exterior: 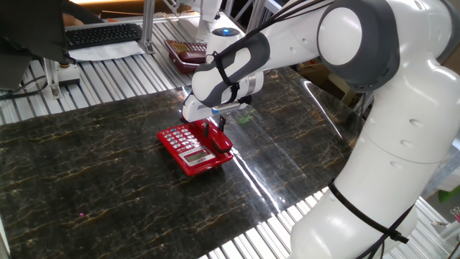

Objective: Place the handset of the telephone on the corresponding phone cradle

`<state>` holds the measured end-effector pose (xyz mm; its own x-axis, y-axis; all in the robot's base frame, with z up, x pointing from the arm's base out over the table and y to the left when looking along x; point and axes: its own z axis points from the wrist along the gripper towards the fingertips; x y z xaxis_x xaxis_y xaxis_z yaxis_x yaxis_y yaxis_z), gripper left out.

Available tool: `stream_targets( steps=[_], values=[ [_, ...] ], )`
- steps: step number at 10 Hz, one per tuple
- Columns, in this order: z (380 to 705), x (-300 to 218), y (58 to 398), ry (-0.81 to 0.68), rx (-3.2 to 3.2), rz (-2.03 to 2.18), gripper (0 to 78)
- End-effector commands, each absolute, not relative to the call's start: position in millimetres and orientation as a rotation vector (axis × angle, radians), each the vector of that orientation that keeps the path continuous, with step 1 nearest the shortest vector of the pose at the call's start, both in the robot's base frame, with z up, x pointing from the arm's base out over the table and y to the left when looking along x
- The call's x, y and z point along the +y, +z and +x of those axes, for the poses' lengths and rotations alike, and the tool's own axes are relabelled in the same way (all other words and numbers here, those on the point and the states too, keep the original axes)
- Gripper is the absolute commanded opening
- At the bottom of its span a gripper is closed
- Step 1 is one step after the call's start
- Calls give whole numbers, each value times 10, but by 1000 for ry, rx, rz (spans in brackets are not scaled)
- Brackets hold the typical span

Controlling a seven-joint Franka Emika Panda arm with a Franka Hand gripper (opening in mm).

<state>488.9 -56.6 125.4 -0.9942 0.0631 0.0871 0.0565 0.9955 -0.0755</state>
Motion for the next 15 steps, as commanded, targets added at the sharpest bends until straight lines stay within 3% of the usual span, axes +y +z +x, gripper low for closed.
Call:
stream_targets(
  steps=[1,15],
  values=[
    [4796,-525,1278,116,-3051,-66,11],
    [4701,-513,1299,42,-3055,-39,11]
  ],
)
